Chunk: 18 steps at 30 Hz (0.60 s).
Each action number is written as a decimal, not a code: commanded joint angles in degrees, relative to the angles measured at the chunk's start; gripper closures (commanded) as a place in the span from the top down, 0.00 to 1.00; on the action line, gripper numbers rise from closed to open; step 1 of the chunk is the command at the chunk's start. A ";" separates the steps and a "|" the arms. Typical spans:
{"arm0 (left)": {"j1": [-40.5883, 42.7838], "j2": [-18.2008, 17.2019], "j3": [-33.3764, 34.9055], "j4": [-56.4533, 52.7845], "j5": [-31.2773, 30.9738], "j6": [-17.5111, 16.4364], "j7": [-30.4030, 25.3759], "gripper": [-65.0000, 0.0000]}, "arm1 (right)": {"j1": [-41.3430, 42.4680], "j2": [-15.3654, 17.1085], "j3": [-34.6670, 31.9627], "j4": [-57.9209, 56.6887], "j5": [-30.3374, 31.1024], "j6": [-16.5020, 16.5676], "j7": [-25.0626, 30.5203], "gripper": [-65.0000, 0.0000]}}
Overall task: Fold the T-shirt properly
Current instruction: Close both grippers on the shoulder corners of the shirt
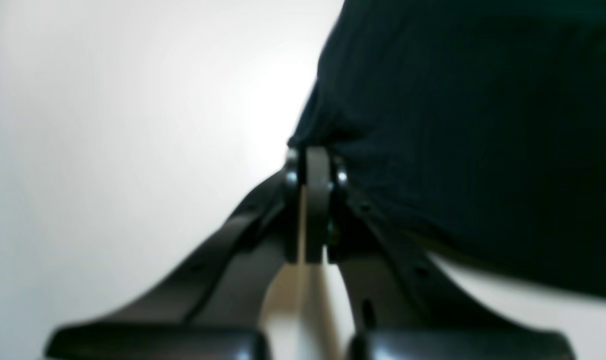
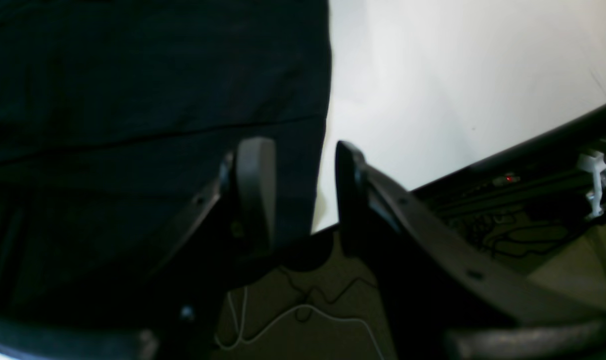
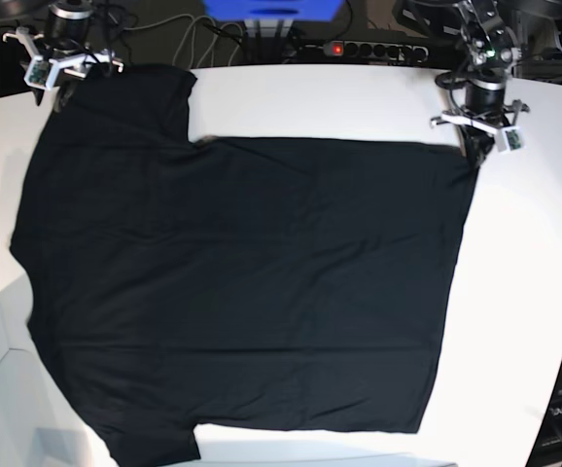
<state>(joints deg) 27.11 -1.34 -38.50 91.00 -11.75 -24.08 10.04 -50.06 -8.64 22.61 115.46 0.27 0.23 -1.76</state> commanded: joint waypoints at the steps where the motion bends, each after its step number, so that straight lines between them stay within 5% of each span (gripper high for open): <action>1: 0.27 0.33 -0.66 1.97 -0.52 -0.14 -1.30 0.00 | -0.62 -0.01 0.29 0.89 -0.23 0.08 1.54 0.33; 8: 0.45 2.27 -2.60 5.31 -0.52 -0.14 -1.30 0.00 | 0.88 0.07 0.11 0.80 -0.23 0.17 0.75 0.36; 14: 0.45 2.27 -2.60 5.04 -0.52 -0.14 -1.30 0.00 | 6.15 0.16 0.29 0.80 -0.23 0.17 -10.77 0.63; 18: 0.45 2.27 -2.60 4.95 -0.52 -0.14 -1.30 0.00 | 10.20 2.09 0.29 0.36 -0.32 0.17 -17.89 0.66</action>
<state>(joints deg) 27.42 1.43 -40.80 94.98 -11.70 -24.23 10.31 -39.35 -6.79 22.61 115.15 0.32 0.27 -20.67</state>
